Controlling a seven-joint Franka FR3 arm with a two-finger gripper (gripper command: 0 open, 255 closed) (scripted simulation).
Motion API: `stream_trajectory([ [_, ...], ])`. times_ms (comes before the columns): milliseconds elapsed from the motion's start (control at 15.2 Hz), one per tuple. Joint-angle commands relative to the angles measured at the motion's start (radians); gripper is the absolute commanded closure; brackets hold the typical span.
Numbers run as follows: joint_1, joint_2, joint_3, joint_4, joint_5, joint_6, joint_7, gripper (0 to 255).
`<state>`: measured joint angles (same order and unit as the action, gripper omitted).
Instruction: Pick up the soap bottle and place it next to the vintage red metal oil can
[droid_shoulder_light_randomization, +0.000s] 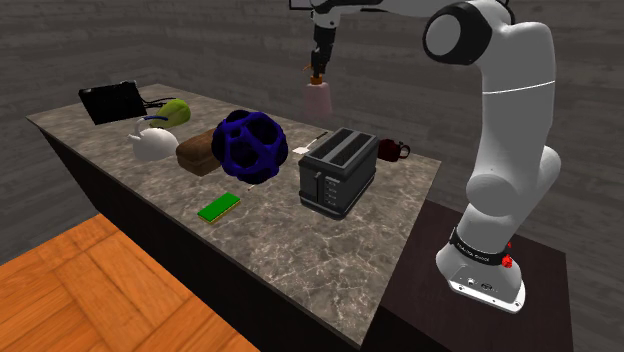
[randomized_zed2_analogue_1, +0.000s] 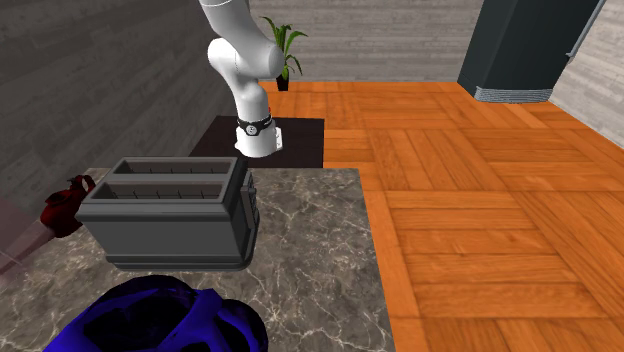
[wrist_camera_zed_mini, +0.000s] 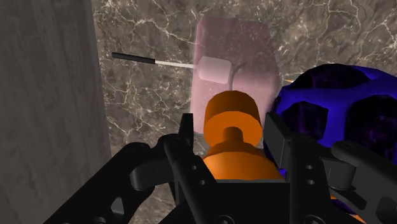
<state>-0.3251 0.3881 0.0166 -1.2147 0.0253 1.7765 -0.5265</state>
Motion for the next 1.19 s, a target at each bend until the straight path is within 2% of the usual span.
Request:
stream_trajectory([
  [0, 0.0, -0.009, 0.0, -0.042, 0.0, 0.034, -0.001, 255],
  [1122, -0.001, -0.019, 0.0, -0.286, 0.003, 0.268, -0.008, 255],
])
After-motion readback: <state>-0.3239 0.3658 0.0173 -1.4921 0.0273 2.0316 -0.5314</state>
